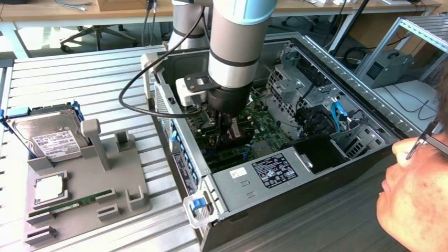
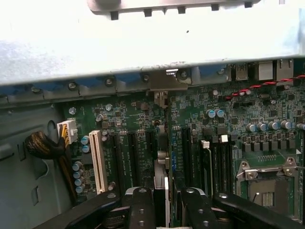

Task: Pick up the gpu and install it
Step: 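Insert the gpu into the slot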

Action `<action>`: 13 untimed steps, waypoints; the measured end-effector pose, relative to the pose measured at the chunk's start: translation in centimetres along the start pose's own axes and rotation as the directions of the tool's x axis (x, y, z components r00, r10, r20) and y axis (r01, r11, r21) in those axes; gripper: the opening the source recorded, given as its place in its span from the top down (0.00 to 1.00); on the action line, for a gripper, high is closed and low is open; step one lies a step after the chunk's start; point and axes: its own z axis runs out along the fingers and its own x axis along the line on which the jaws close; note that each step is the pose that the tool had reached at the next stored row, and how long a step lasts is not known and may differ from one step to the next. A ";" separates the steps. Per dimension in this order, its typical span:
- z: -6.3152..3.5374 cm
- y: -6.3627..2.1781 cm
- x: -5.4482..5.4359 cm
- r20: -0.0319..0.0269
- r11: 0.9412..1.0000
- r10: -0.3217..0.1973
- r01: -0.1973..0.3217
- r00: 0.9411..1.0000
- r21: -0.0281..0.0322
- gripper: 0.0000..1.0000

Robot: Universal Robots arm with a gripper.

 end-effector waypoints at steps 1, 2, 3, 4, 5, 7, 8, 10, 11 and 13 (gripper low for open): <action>-0.01 0.00 0.0 0.000 1.000 -0.007 0.007 1.000 0.000 0.73; -0.04 0.00 0.0 0.000 1.000 -0.009 0.009 1.000 0.000 0.73; -0.07 0.00 0.0 0.000 1.000 -0.010 0.010 1.000 0.000 0.73; -0.11 -0.01 -0.1 0.000 1.000 -0.011 0.011 1.000 0.000 0.73; -0.14 -0.01 -0.1 0.000 1.000 -0.012 0.012 1.000 0.000 0.73; -0.17 0.00 -0.1 0.000 1.000 -0.012 0.012 1.000 0.000 0.73; -0.18 0.00 -0.1 0.000 1.000 -0.013 0.013 1.000 0.000 0.73; -0.19 0.01 -0.2 0.000 1.000 -0.016 0.016 1.000 0.000 0.73; -0.19 0.02 -0.3 -0.001 1.000 -0.018 0.018 1.000 0.000 0.73; -0.19 0.04 -0.6 -0.008 1.000 -0.023 0.023 1.000 0.001 0.73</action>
